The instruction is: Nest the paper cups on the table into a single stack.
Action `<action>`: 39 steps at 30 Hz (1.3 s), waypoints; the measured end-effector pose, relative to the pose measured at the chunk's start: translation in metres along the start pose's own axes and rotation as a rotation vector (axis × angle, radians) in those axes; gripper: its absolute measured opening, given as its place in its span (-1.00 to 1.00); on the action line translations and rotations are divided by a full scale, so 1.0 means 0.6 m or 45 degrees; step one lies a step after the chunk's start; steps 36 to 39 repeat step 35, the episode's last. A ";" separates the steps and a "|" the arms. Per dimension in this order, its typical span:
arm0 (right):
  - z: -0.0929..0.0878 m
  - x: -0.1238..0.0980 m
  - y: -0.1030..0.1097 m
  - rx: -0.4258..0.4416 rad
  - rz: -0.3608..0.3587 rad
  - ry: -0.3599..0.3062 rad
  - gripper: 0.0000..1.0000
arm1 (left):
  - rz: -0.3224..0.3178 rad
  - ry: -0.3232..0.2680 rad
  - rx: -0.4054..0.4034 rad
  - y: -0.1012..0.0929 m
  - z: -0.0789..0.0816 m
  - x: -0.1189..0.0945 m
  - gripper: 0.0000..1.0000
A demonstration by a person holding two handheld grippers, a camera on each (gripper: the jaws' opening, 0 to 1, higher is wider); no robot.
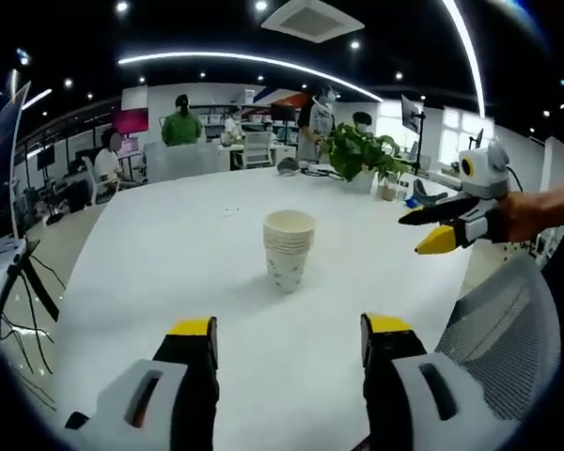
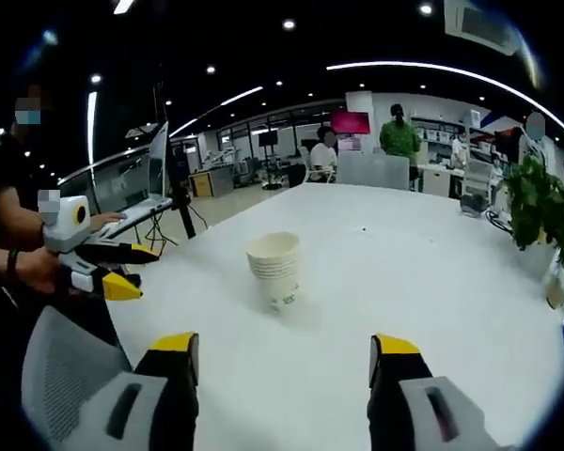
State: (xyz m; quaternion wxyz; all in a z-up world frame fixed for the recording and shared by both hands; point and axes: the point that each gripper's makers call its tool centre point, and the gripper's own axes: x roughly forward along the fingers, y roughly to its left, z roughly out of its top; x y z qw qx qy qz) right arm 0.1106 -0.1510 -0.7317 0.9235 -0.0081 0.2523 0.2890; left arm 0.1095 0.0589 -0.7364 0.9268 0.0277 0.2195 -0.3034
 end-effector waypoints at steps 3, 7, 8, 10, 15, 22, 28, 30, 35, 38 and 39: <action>-0.009 -0.005 0.007 -0.001 0.005 0.007 0.53 | 0.003 -0.002 -0.006 -0.001 -0.002 -0.005 0.20; -0.018 -0.014 0.011 0.026 -0.006 0.010 0.55 | 0.008 -0.003 -0.015 -0.001 -0.007 -0.009 0.20; -0.021 -0.017 0.012 0.031 -0.010 0.012 0.55 | 0.001 0.001 -0.019 -0.004 -0.008 -0.009 0.22; -0.025 -0.021 0.011 0.045 -0.017 0.008 0.55 | -0.003 0.002 -0.019 -0.006 -0.010 -0.010 0.23; -0.031 -0.028 0.016 0.057 -0.028 0.014 0.55 | -0.006 -0.004 -0.025 -0.010 -0.009 -0.010 0.23; -0.034 -0.036 0.024 0.062 -0.040 0.023 0.54 | -0.005 -0.009 -0.035 -0.020 -0.007 -0.015 0.23; -0.043 -0.034 0.015 0.065 -0.041 0.033 0.54 | 0.002 -0.004 -0.047 -0.018 -0.014 -0.025 0.23; -0.045 -0.034 0.015 0.075 -0.043 0.035 0.53 | 0.003 0.002 -0.057 -0.017 -0.017 -0.026 0.23; -0.047 -0.034 0.017 0.081 -0.047 0.038 0.53 | 0.005 -0.001 -0.062 -0.014 -0.016 -0.027 0.23; -0.047 -0.034 0.017 0.081 -0.047 0.038 0.53 | 0.005 -0.001 -0.062 -0.014 -0.016 -0.027 0.23; -0.047 -0.034 0.017 0.081 -0.047 0.038 0.53 | 0.005 -0.001 -0.062 -0.014 -0.016 -0.027 0.23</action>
